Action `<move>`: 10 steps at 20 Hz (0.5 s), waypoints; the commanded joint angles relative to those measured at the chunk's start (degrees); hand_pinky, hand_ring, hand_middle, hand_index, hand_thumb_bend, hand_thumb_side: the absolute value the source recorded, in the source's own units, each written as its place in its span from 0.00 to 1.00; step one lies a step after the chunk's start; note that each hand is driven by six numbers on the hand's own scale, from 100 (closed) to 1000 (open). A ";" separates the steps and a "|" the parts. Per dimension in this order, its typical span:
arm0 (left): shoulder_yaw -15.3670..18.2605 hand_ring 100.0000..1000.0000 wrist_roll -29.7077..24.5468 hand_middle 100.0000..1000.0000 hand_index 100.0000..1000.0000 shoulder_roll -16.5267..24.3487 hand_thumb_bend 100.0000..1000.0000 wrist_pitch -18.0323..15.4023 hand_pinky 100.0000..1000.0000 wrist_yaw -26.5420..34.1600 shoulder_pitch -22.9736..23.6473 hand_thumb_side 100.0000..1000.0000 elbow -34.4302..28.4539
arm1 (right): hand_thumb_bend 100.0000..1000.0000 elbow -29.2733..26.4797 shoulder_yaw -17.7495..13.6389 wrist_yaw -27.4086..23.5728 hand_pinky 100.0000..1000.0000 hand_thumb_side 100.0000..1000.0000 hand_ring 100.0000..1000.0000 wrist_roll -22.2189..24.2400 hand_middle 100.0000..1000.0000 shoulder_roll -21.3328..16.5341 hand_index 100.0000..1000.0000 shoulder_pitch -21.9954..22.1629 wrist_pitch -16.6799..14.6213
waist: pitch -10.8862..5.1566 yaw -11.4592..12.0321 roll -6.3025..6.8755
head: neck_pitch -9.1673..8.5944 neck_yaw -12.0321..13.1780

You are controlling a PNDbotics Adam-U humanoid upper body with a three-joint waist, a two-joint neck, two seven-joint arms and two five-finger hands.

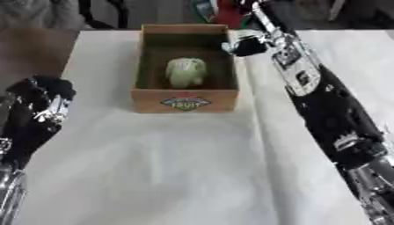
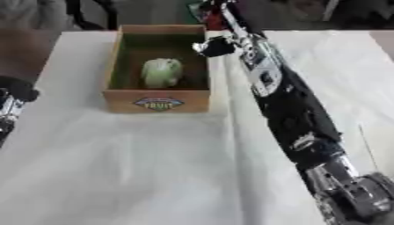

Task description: Pick up objects on the table and place them in the box.

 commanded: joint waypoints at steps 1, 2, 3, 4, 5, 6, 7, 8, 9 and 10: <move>0.72 0.59 0.31 0.53 0.55 0.93 0.15 -0.14 0.71 -0.16 -0.36 0.30 -0.90 | 0.39 -3.82 -1.94 -7.08 0.60 0.05 0.76 -3.76 0.71 -4.50 0.74 1.25 1.66 | -1.06 -0.19 -0.05 | -0.34 0.43; 0.78 0.59 0.37 0.53 0.55 0.95 0.15 -0.16 0.71 -0.19 -0.37 0.30 -0.91 | 0.39 -4.40 -2.46 -8.98 0.59 0.04 0.76 -4.83 0.70 -5.40 0.74 2.32 2.16 | -1.03 -0.29 -0.09 | -0.36 0.56; 0.84 0.59 0.44 0.53 0.55 0.96 0.15 -0.16 0.71 -0.21 -0.38 0.30 -0.91 | 0.39 -4.92 -2.93 -10.66 0.59 0.04 0.75 -5.75 0.70 -6.21 0.73 3.32 2.58 | -0.99 -0.39 -0.12 | -0.37 0.65; 0.88 0.59 0.50 0.53 0.55 1.00 0.15 -0.17 0.71 -0.24 -0.37 0.30 -0.90 | 0.38 -5.35 -3.46 -12.16 0.59 0.04 0.75 -6.65 0.69 -7.02 0.73 4.34 2.99 | -0.97 -0.47 -0.14 | -0.36 0.71; 0.90 0.59 0.53 0.53 0.55 1.03 0.15 -0.17 0.71 -0.26 -0.36 0.30 -0.91 | 0.38 -5.72 -3.83 -13.41 0.58 0.03 0.75 -7.40 0.69 -7.66 0.73 5.19 3.33 | -0.94 -0.51 -0.15 | -0.38 0.76; 0.96 0.59 0.58 0.53 0.55 1.07 0.15 -0.18 0.71 -0.29 -0.34 0.30 -0.91 | 0.38 -6.00 -4.32 -14.62 0.58 0.03 0.74 -8.13 0.69 -8.31 0.72 6.13 3.66 | -0.91 -0.56 -0.15 | -0.39 0.84; 1.02 0.59 0.64 0.53 0.55 1.11 0.15 -0.18 0.71 -0.32 -0.32 0.30 -0.90 | 0.38 -6.23 -4.74 -15.79 0.58 0.03 0.74 -8.77 0.69 -8.88 0.72 7.02 3.91 | -0.88 -0.59 -0.14 | -0.39 0.91; 1.07 0.59 0.70 0.53 0.55 1.15 0.15 -0.18 0.71 -0.34 -0.32 0.30 -0.90 | 0.38 -6.42 -5.03 -16.81 0.58 0.03 0.74 -9.29 0.69 -9.39 0.72 7.84 4.07 | -0.86 -0.62 -0.13 | -0.40 0.92; 1.11 0.59 0.75 0.53 0.55 1.17 0.15 -0.19 0.71 -0.36 -0.31 0.30 -0.91 | 0.38 -6.61 -5.21 -17.60 0.58 0.03 0.74 -9.65 0.69 -9.80 0.72 8.50 4.15 | -0.85 -0.65 -0.11 | -0.43 0.92; 1.15 0.59 0.80 0.53 0.55 1.19 0.15 -0.19 0.71 -0.37 -0.34 0.30 -0.92 | 0.38 -6.82 -5.40 -18.28 0.58 0.03 0.74 -9.95 0.68 -10.15 0.72 9.20 4.18 | -0.83 -0.71 -0.08 | -0.46 0.98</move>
